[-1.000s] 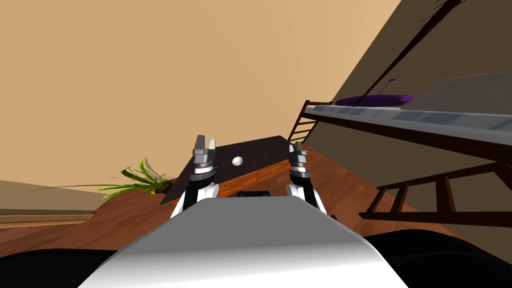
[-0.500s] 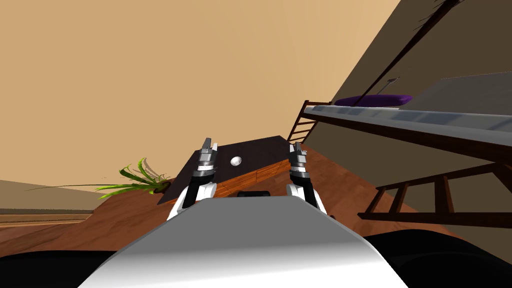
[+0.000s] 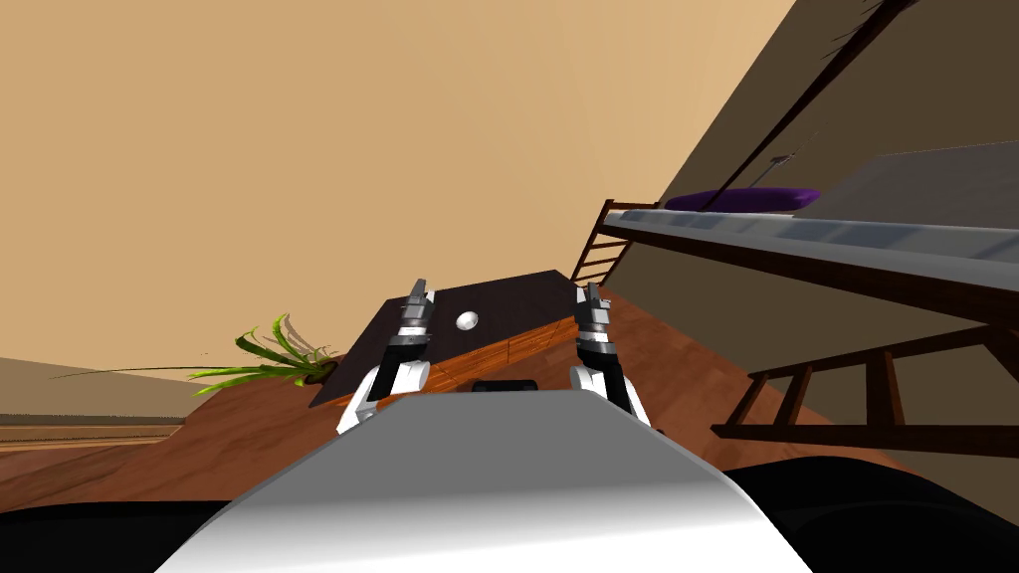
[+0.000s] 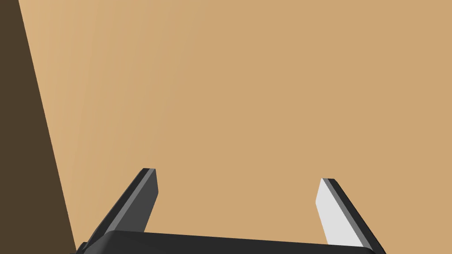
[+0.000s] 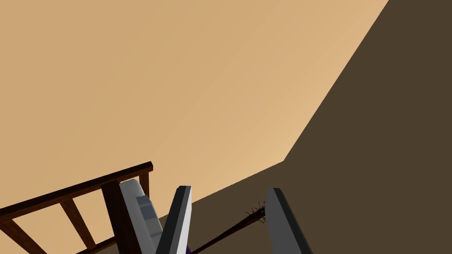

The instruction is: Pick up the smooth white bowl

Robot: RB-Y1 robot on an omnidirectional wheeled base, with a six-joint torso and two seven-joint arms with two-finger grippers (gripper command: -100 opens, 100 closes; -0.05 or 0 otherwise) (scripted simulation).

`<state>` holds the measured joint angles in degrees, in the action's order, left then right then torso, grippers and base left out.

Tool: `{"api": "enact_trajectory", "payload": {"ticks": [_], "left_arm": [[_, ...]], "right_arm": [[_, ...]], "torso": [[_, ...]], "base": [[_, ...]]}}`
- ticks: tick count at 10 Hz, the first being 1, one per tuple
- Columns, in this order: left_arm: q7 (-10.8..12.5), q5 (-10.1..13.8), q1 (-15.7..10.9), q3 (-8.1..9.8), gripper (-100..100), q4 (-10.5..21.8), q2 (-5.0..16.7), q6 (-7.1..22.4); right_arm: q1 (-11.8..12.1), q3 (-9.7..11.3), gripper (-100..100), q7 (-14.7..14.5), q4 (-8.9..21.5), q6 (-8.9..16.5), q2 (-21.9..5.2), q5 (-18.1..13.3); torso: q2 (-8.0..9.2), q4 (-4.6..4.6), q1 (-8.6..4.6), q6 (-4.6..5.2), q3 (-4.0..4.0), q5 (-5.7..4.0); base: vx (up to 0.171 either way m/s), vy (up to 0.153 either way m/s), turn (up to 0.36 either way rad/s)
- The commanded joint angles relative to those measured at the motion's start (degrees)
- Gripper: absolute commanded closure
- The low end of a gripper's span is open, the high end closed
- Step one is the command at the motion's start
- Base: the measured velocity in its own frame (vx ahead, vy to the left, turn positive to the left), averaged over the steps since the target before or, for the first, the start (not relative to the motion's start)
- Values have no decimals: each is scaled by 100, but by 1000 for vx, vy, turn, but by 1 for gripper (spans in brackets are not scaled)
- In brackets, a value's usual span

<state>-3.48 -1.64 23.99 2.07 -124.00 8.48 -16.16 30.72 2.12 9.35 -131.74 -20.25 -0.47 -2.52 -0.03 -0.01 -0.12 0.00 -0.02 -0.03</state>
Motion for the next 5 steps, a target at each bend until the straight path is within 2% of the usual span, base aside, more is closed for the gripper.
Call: {"api": "enact_trajectory", "payload": {"ticks": [1,2,3,4,5], "left_arm": [[38,25,-114,100,-100,155,14,286],[38,25,-114,100,-100,155,14,332],[74,49,-200,192,-100,324,25,576],[74,49,-200,192,-100,324,25,576],[110,73,-291,288,-100,500,33,805]], "right_arm": [[0,0,0,0,0,0,0,0],[0,0,0,0,0,0,0,0],[0,0,0,0,0,0,0,0],[0,0,0,0,0,0,0,0],[0,0,0,0,0,0,0,0]], "torso": [[0,0,0,0,0,0],[0,0,-3,1,0,0],[1,0,0,0,1,0],[-1,0,-2,0,0,0],[0,0,0,0,0,0]], "base": [[3,-41,3],[3,-32,2],[9,-41,0],[5,-35,5],[3,-37,-5]]}}
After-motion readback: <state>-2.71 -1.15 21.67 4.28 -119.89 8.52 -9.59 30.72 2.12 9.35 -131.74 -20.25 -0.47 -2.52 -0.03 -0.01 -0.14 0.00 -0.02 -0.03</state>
